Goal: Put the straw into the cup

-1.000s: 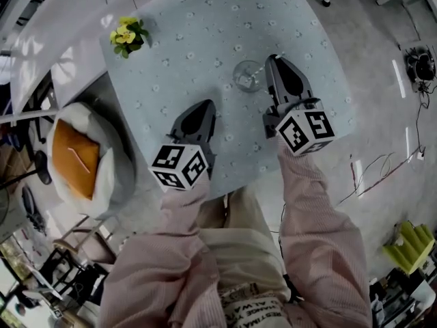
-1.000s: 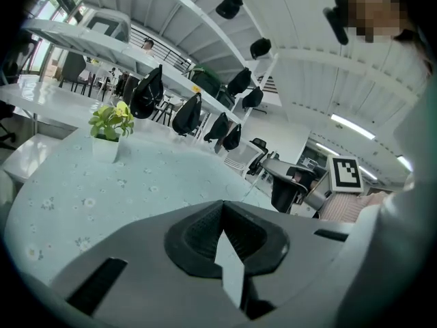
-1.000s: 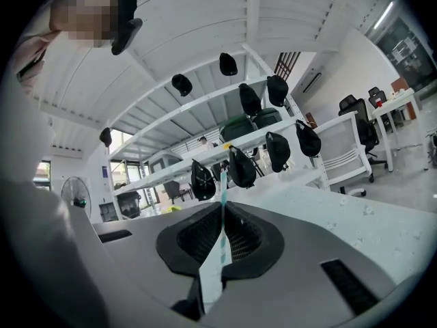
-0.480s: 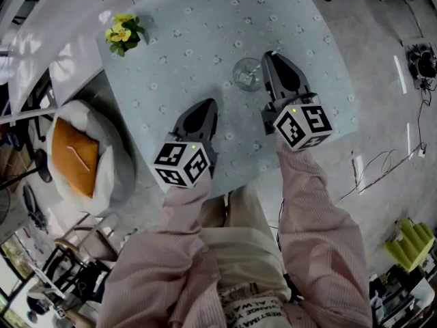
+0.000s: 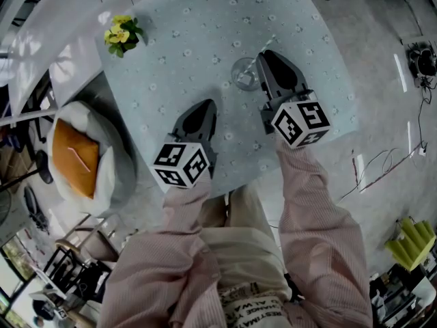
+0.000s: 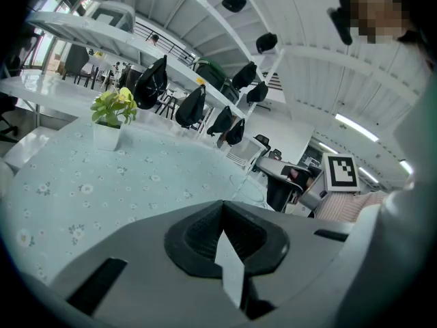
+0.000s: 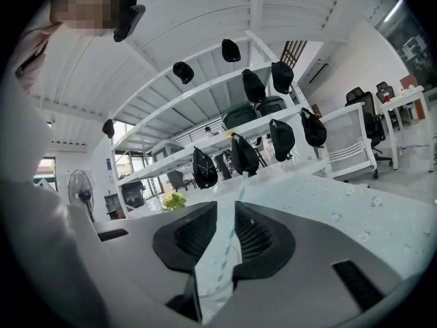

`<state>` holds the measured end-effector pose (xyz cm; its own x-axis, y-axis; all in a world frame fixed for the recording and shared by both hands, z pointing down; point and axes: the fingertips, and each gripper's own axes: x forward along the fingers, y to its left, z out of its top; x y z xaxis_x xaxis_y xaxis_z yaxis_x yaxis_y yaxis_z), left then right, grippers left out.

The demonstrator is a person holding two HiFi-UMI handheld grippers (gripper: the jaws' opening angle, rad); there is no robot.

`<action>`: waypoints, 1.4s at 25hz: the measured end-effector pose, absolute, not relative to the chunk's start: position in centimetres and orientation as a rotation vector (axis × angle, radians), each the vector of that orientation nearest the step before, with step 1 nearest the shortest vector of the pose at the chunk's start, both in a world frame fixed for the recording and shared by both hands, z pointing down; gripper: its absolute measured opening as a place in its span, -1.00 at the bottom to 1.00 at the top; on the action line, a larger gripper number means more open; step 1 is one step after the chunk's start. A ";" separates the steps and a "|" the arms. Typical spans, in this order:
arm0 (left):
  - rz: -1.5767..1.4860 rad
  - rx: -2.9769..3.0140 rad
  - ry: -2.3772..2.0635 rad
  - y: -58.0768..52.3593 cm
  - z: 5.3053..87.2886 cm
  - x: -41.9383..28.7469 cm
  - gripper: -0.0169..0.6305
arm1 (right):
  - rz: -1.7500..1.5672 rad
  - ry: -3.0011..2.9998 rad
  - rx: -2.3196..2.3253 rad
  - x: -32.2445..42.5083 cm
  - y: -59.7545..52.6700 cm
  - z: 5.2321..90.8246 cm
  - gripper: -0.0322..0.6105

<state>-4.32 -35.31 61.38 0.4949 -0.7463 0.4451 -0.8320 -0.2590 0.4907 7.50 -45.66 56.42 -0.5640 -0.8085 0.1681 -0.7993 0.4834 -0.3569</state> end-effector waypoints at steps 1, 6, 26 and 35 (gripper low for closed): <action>0.159 2.050 -1.293 -35.3 61.4 -4.3 -0.95 | -0.629 2.685 -1.458 7.5 -45.7 56.4 -0.68; 0.157 2.054 -1.293 -35.2 61.1 -4.2 -0.95 | -0.632 2.679 -1.477 7.9 -45.7 56.4 -0.61; 0.101 2.311 -1.270 -32.1 50.9 -3.5 -0.95 | -0.470 2.724 -1.419 9.2 -38.1 48.4 -0.86; 0.089 2.439 -1.236 -29.0 46.2 -3.7 -0.95 | -0.440 2.706 -1.400 9.7 -33.2 44.2 -0.89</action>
<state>-3.70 -28.97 46.16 0.6061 -0.7602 0.2337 -0.7858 -0.5271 0.3235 9.67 -33.17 44.20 -0.5847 -0.8078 0.0741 -0.7896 0.5458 -0.2802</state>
